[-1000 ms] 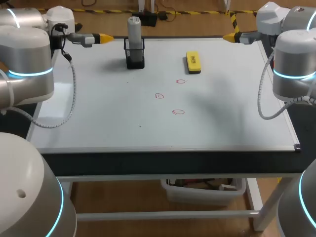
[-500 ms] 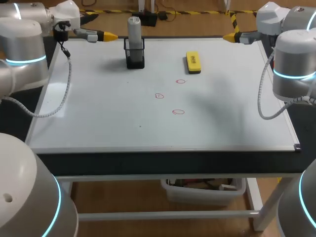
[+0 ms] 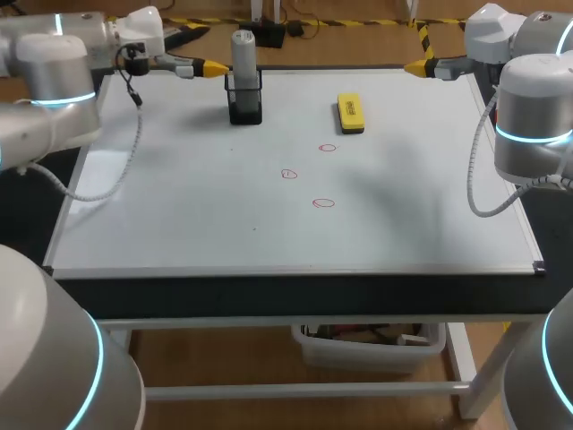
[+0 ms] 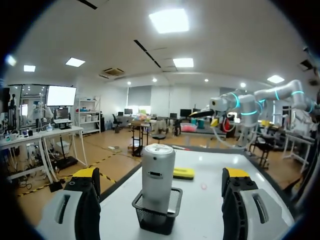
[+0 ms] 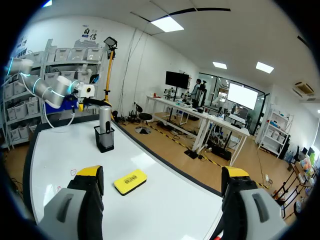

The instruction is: Pick up the inspection probe, press it on each red-marked spot on the whiteboard one by one, put down the probe, pick up the eraser, and wipe off all the red marks.

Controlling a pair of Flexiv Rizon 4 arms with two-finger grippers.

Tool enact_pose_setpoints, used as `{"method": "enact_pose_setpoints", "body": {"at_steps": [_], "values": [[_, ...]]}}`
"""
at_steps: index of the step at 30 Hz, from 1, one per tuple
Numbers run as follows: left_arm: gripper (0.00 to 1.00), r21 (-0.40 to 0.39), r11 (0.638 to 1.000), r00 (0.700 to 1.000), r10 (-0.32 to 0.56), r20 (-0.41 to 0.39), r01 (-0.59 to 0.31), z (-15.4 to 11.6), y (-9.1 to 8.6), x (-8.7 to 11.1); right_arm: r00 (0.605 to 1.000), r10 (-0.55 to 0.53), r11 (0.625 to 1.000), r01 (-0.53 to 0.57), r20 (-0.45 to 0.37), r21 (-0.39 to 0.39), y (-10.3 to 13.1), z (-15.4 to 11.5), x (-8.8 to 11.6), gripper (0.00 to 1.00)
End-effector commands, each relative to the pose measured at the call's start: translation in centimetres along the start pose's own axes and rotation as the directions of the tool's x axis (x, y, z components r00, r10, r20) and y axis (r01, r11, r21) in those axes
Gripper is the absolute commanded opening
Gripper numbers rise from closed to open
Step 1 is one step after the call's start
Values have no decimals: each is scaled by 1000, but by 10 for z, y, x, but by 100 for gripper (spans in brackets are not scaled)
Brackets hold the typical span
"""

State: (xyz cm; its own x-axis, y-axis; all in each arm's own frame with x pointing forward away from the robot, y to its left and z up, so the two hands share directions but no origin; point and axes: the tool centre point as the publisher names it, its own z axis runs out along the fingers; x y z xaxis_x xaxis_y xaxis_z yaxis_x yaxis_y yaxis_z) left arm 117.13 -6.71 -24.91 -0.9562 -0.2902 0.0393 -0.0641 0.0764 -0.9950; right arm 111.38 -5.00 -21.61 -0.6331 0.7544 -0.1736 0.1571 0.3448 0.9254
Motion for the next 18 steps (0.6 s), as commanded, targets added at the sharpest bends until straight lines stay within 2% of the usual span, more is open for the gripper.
{"method": "enact_pose_setpoints", "body": {"at_steps": [1, 8, 18], "values": [[100, 8, 1000, 994, -3, -113, 4, 20, 8, -14, 1000, 0, 1000, 0, 0, 0, 0, 0, 0, 100], [100, 20, 1000, 990, -8, -140, 11, 37, 13, -12, 1000, 0, 1000, 0, 0, 0, 0, 0, 0, 100], [100, 38, 999, 993, -26, -119, 31, 55, 18, -4, 1000, 0, 1000, 0, 0, 0, 0, 0, 0, 100]]}}
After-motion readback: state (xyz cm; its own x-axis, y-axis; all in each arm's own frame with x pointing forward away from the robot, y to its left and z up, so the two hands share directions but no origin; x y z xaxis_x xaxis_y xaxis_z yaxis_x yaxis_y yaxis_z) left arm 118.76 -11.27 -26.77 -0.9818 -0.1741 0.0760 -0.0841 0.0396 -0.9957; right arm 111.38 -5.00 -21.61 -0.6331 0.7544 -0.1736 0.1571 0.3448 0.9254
